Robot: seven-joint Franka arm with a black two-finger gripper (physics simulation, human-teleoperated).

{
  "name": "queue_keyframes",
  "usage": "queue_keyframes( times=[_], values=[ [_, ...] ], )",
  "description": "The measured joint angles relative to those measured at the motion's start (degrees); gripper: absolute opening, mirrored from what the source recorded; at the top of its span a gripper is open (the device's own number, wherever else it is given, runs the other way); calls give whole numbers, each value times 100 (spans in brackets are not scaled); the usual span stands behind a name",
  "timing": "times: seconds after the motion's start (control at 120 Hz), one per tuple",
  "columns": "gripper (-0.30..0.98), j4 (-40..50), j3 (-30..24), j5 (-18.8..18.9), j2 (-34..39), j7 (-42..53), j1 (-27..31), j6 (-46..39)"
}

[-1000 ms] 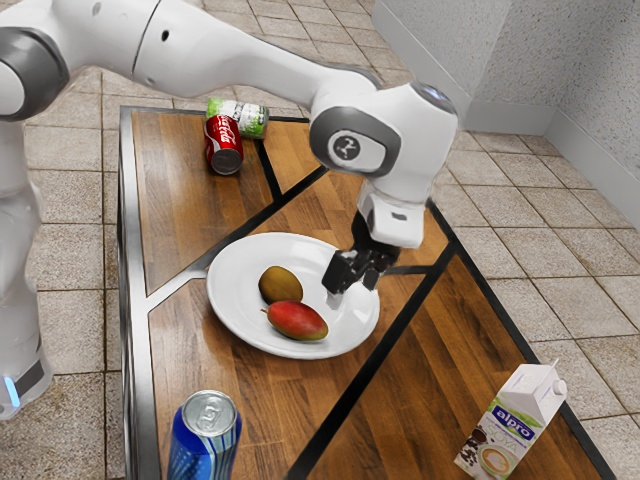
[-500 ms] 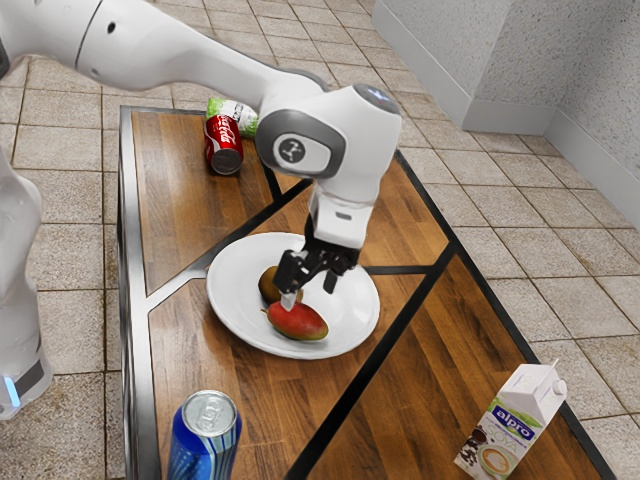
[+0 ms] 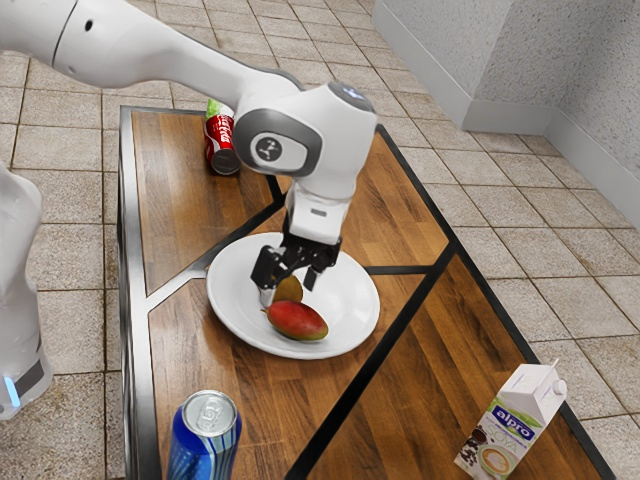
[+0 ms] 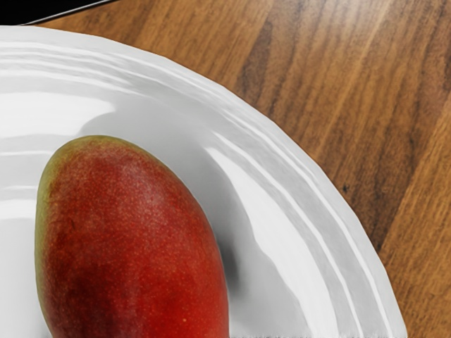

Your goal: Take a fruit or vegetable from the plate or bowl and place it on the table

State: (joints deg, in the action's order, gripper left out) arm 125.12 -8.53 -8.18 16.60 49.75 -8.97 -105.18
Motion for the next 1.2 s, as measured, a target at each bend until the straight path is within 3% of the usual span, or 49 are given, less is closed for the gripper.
queue_keyframes(
  times=[1.2],
  values=[
    [68, 361, 10, 101, -413, 202, 96, -1052]
  ],
)
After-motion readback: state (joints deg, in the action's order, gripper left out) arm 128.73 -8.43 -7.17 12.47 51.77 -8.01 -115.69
